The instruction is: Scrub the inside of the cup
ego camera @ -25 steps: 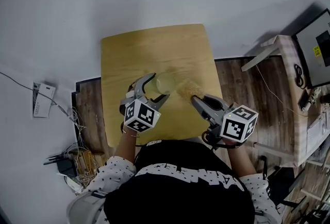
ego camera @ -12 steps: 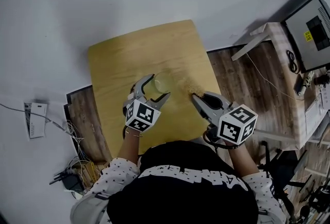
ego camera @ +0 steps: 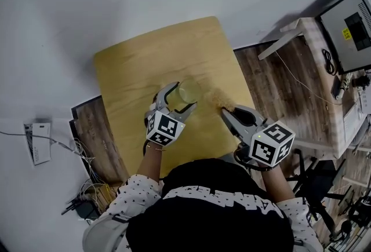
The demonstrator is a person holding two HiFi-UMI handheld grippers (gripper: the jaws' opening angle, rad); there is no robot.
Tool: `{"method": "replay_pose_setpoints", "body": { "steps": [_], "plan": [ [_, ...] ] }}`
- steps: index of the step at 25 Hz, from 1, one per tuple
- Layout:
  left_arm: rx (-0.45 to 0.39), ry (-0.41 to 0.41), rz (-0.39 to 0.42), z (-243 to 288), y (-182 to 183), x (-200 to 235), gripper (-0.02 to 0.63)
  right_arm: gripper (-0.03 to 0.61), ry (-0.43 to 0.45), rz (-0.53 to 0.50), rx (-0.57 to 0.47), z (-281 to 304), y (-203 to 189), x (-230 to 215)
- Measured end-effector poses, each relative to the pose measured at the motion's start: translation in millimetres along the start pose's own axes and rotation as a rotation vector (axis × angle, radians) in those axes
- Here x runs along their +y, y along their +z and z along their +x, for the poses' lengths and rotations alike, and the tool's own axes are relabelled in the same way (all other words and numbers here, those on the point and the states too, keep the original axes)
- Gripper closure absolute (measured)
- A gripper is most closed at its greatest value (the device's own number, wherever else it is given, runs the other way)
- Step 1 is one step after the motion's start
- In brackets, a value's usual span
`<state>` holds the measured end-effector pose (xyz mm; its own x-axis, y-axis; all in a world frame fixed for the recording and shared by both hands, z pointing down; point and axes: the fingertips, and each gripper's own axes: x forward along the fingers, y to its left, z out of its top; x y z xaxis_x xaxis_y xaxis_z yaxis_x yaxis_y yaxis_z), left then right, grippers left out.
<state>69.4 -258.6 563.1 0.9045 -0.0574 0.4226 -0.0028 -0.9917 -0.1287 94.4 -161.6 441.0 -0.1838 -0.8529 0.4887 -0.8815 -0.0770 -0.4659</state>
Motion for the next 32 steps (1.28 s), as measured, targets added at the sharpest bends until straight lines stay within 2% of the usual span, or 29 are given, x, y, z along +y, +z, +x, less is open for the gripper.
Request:
{"method": "replay_pose_setpoints", "body": {
  "steps": [14,25,32],
  "plan": [
    [-0.022,0.0,-0.094,8.2,-24.9,14.8,0.258,0.52,-0.044,-0.024,0.016,12.2,1.4,7.4],
    [-0.008,-0.032,-0.097,7.8,-33.8,10.1,0.258,0.521,-0.058,-0.034,0.018,16.6,2.3,10.7],
    [-0.008,-0.027,-0.156,8.7,-40.9,12.1,0.255,0.52,-0.053,-0.04,0.015,17.3,2.4,11.4]
  ]
}}
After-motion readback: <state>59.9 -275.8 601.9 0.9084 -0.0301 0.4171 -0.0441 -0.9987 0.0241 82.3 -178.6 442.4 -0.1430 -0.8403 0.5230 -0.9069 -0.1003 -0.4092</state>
